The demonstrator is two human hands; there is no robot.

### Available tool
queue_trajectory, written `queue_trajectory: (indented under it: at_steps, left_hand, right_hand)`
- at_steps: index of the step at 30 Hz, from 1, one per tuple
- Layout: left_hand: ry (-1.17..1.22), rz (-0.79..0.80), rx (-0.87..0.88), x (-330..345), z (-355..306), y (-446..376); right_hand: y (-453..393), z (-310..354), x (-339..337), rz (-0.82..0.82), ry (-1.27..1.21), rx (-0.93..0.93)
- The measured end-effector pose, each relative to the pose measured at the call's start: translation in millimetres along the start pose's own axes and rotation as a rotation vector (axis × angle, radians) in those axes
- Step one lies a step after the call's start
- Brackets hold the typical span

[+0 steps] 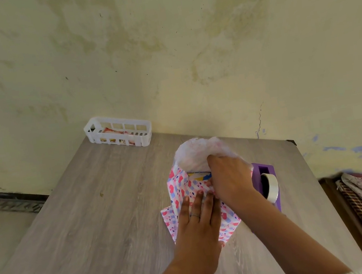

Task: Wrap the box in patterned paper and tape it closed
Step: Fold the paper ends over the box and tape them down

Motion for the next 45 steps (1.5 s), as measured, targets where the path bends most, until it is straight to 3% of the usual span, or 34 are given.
queue_trajectory:
  at_steps: [4,8,11,15,25,27,30,33,35,40,45]
  left_hand:
    - [0.002,0.01,-0.002,1.7,0.4,0.3]
    - [-0.006,0.006,0.003,0.7,1.2,0.4]
    - [-0.011,0.001,-0.006,3.1,0.9,0.7]
    - [0.019,0.003,-0.015,5.9,0.5,1.8]
    - [0.035,-0.044,-0.017,2.9,4.7,0.9]
    - [0.014,-0.042,0.003,2.4,3.8,1.3]
    - [0.001,-0.043,0.004,-0.8,4.2,1.4]
    - [-0.008,-0.042,0.005,-1.2,2.5,1.7]
    - [0.004,-0.034,-0.002,-1.5,1.3,0.9]
    - [-0.031,-0.068,-0.005,-1.6,1.8,0.3]
    - [-0.046,-0.121,-0.012,0.6,4.8,-6.2]
  right_hand:
    - [2.1,0.9,-4.1,0.028,-0.046,0.051]
    - [24.4,-1.5,-15.9,-0.085,-0.122,-0.13]
    - [46.1,0.0,-10.2,0.072,-0.186,-0.17]
    - [42.1,-5.1,23.1,0.26,-0.023,-0.146]
    - [38.3,-9.8,36.9,0.156,0.008,-0.109]
    - [43.0,-10.5,23.7,0.04,-0.132,-0.099]
    - [54.5,-14.1,-16.7,-0.333,-0.423,-0.089]
    - [54.6,-16.3,-43.1,-0.716,-0.425,-0.226]
    - [43.2,-14.8,-47.6,-0.731,-0.347,-0.238]
    - [9.8,-2.8,-43.8,-0.521,-0.199,-0.21]
    - [18.8,-2.6,-34.6,-0.561,-0.134,-0.247]
Point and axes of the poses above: each hand's wrist, its own y-axis away from the middle knuckle, its own x-axis out of the palm, z = x × y, the point moved 3 cm from there along -y, towards the middle knuckle, and after that the axes turned 7 degrees about -y, right-handed, at the moved point
